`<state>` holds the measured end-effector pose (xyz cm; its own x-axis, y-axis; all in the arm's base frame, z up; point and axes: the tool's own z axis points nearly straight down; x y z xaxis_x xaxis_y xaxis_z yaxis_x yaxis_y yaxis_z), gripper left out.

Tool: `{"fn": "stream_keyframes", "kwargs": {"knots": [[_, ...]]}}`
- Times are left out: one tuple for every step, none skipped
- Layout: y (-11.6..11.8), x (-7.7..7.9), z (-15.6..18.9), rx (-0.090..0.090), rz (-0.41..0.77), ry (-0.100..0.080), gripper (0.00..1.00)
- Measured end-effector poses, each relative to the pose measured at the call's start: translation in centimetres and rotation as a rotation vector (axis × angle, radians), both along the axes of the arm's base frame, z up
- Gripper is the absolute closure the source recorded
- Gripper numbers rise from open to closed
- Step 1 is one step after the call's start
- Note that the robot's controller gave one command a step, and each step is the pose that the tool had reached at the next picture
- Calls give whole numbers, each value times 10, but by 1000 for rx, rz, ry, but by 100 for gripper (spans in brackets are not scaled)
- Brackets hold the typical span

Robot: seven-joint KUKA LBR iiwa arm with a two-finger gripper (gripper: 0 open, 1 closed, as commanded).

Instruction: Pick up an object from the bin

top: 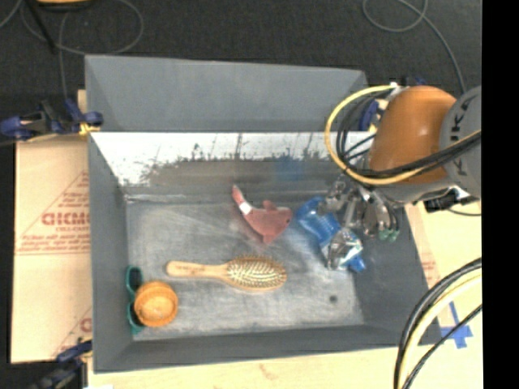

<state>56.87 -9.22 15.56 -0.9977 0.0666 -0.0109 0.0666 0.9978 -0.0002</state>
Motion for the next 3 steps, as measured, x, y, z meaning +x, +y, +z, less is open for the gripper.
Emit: {"fn": "stream_keyframes", "kwargs": {"knots": [[3,8,-28,3,-217,11,0],[25,30,-39,1,-265,6,0],[38,26,-56,0,-46,6,0]]}}
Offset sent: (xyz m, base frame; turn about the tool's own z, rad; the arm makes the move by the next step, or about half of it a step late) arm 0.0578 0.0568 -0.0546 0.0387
